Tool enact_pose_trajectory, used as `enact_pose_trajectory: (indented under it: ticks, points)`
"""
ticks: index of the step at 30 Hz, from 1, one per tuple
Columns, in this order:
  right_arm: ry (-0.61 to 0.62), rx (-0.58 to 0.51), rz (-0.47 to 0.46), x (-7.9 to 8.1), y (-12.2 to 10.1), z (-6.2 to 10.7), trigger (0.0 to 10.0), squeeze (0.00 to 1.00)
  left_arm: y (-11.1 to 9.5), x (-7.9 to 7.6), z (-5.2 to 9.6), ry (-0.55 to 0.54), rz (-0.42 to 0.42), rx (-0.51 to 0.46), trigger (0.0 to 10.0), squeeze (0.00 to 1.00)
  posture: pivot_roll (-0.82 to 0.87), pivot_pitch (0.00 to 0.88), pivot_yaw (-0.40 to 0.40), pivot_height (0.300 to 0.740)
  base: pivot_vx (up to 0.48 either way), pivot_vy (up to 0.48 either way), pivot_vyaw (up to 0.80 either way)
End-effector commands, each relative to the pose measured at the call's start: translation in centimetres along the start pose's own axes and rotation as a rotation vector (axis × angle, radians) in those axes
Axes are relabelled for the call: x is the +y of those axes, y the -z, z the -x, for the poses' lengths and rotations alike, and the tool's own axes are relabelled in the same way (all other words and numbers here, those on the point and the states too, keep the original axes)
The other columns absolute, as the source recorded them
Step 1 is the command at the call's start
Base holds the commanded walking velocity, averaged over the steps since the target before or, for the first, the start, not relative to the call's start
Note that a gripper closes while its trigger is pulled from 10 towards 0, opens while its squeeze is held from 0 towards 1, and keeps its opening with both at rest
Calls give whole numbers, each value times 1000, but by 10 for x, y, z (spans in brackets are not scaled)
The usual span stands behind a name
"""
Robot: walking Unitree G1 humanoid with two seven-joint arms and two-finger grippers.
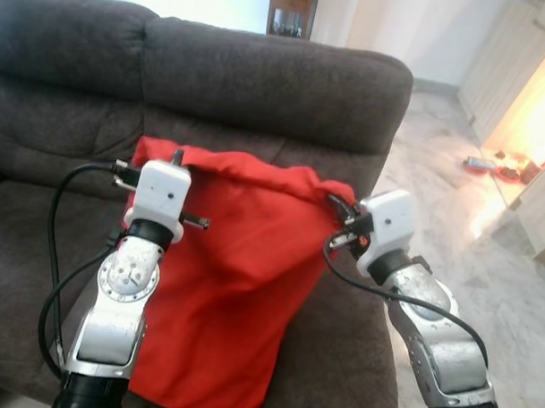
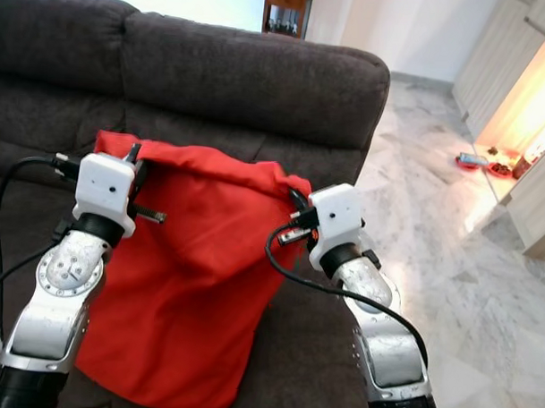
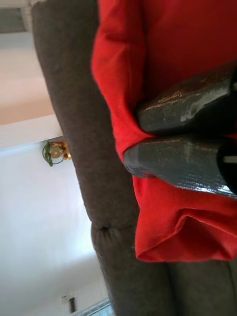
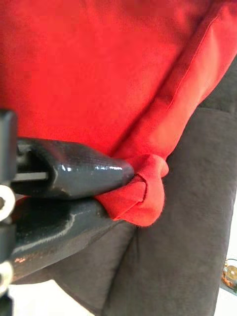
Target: Move the pillow to the sofa from floor
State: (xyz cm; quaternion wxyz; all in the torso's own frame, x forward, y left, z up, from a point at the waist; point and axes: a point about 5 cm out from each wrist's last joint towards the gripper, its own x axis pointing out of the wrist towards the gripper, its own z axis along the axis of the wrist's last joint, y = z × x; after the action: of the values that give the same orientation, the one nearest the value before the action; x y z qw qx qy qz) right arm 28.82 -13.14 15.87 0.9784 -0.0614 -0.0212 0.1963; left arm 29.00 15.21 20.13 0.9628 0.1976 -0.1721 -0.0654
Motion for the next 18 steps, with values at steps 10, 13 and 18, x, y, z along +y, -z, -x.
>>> enact_pose_trajectory:
  ticks: [10, 13, 18]
  points:
    - [-26, 3, 14, -3, -3, 2, 10000, 1000, 1, -20, 4, 103, -34, 8, 10000, 1000, 155, 0, -118, 740, 0, 0, 0]
    - [-15, -2, 16, -5, -4, 2, 10000, 1000, 0, -21, 4, 104, -30, 6, 10000, 1000, 152, 0, -119, 740, 0, 0, 0]
    - [21, 3, 35, -10, -3, 3, 10000, 376, -1, -23, 5, 111, -28, 4, 10000, 1000, 151, 0, -118, 740, 0, 0, 0]
